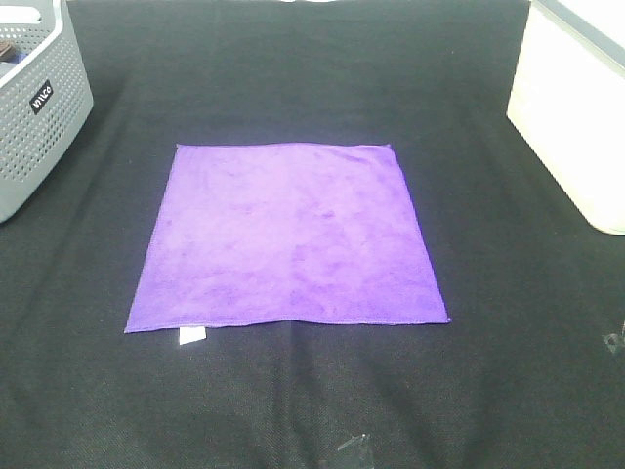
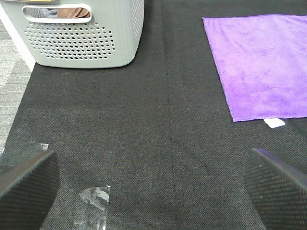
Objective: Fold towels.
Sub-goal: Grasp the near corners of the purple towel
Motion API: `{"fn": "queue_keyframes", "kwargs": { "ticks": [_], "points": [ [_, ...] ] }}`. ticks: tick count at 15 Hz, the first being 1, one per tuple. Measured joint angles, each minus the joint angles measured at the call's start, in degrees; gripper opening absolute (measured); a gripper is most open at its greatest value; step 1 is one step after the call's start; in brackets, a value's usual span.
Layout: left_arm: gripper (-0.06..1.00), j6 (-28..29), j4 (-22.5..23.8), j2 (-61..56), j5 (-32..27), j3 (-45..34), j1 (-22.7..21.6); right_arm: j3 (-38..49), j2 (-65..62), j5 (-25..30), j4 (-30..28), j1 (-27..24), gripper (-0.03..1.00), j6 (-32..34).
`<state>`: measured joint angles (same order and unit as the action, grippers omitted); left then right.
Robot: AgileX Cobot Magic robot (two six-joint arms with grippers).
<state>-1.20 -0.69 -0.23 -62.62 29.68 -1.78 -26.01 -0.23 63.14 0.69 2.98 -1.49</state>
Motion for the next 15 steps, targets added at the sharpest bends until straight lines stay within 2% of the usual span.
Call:
{"fn": "queue_keyframes", "kwargs": {
  "ticks": [15],
  "points": [
    [0.99,0.0,0.23,0.0,0.0,0.0,0.0,0.0,0.0,0.0,0.0,0.0,0.95,0.0]
  ]
}}
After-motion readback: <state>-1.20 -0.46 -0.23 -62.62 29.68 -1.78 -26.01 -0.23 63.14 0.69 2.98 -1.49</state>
